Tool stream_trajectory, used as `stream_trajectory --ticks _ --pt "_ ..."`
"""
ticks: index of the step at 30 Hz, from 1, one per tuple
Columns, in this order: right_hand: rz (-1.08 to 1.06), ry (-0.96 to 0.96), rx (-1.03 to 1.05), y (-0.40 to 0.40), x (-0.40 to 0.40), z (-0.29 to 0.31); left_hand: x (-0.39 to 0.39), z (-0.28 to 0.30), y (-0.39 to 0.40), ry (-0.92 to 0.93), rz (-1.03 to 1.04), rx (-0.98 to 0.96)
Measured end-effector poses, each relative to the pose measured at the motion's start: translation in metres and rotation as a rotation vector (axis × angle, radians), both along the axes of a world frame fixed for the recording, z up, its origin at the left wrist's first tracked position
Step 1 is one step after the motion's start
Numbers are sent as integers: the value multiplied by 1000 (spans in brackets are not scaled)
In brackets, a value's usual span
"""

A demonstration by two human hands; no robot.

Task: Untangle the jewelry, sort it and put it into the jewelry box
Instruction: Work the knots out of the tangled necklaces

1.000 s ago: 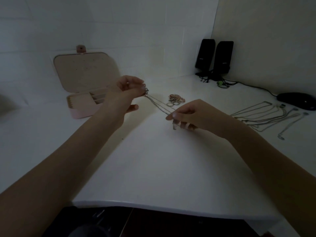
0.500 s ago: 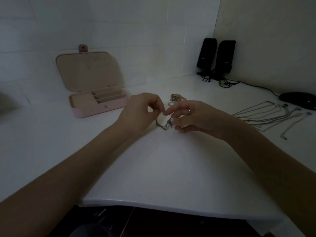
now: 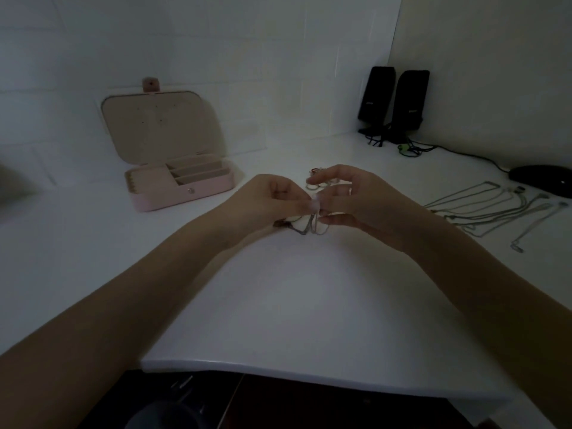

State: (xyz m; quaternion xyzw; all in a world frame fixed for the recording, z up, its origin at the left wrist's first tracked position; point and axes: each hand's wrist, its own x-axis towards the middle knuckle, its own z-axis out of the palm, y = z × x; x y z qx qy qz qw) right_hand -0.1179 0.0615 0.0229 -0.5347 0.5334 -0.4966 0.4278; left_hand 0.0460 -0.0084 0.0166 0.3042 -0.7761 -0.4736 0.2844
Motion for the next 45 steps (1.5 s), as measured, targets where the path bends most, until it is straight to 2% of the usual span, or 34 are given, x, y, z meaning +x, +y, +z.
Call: stream_trajectory --ticks 4,7,10,13,20,22,25,27,30,33,39,45 --pt "23 -117 -23 1 0 1 1 -1 -2 12 36 -36" --pt "11 -85 3 -1 -1 1 1 1 -2 -7 40 -29" --pt "50 -133 100 -2 2 5 0 4 -1 0 53 34" --pt "103 -227 165 0 3 10 -1 3 -2 100 54 155" --pt "-23 58 127 2 -1 11 -3 10 -6 425 125 401" --pt "-46 143 105 3 -2 11 -2 10 -10 462 200 391" --pt "-95 243 44 3 0 11 2 8 -14 350 359 226" --pt "-105 83 26 2 1 13 3 7 -14 251 415 99" --pt "-16 -344 52 5 0 21 5 8 -10 129 346 64" --pt "50 -505 47 8 -2 23 5 14 -2 63 178 175" --pt "213 -552 9 10 -6 24 3 17 6 82 -97 342" --pt "134 -251 -3 4 -3 16 4 13 10 141 -115 248"
